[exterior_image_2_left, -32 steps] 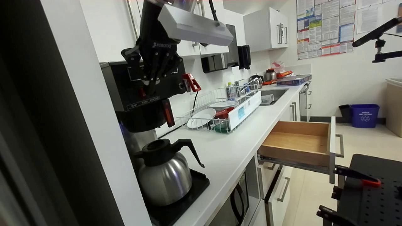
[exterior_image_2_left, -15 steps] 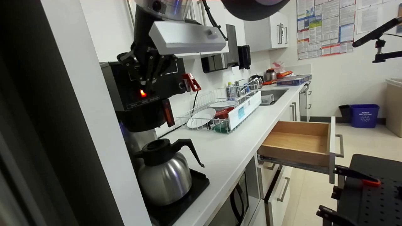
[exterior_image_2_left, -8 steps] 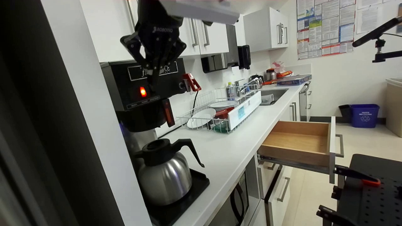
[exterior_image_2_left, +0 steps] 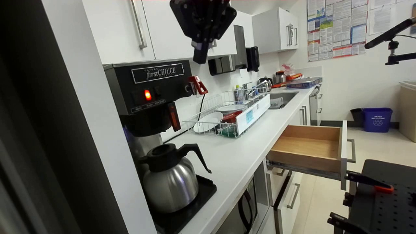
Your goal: Turn on the coffee maker
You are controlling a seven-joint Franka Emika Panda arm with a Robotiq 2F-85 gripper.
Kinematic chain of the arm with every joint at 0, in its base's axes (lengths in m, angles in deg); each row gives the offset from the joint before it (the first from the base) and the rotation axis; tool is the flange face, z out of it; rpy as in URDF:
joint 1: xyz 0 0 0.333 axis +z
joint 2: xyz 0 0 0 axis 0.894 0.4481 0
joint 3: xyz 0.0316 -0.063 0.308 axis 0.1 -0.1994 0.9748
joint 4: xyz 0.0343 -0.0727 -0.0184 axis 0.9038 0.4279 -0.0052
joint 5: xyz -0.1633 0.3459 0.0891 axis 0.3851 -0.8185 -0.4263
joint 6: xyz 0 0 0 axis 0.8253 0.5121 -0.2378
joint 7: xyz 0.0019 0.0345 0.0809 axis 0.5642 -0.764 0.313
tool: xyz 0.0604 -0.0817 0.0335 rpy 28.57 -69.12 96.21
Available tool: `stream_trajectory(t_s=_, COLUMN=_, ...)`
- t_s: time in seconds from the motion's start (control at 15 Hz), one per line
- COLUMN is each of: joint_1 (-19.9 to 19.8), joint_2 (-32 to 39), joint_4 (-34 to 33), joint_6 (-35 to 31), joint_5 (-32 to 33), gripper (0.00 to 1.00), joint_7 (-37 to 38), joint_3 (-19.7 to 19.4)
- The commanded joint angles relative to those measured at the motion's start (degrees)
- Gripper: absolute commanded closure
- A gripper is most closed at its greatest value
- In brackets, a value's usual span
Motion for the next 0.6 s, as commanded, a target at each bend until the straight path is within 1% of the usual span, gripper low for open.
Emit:
stream_trajectory(t_s=0.0, joint_1=1.6, joint_2=-5.6, joint_4=4.2, joint_6=2.0, joint_5=-4.2, gripper=1.0, joint_7=-3.9, joint_3=-1.5)
stream_trajectory(t_s=0.53, joint_1=2.4, joint_2=-11.2, joint_4=9.8, joint_6=1.1, joint_5=-11.2, gripper=1.0, joint_7=-9.0, joint_3=-2.0)
